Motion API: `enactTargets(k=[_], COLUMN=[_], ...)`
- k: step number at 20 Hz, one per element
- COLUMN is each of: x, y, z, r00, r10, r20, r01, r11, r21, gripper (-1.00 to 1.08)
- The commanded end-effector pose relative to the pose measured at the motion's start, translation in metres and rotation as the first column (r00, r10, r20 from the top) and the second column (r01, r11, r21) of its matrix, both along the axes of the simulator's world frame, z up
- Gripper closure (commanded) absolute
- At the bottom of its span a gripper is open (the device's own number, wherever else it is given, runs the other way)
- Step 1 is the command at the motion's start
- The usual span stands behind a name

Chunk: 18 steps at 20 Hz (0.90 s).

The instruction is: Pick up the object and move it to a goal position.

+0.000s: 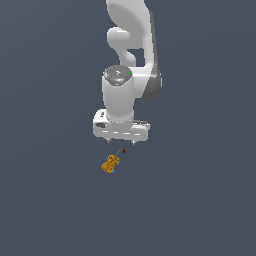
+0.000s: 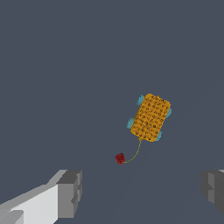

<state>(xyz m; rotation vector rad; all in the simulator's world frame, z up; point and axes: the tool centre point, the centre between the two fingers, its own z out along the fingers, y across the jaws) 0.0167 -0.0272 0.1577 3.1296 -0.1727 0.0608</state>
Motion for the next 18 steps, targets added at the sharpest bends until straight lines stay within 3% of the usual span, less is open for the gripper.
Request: enactTargets(k=[1,10,18], x=[0.002,0.009,0.01], y=[-0.005,-0.027,-0.038], z=[-0.012,-0.064,-0.089], r00=[0.999,0.956,0.916], r10=[-0.054,-0.292,-0.399], r20=[-0.005,-0.028,-0.037], r01=[0.054,0.292,0.399], r11=[0.999,0.956,0.917], r21=[0.004,0.012,0.009], gripper=[-0.92,-0.92,-0.92])
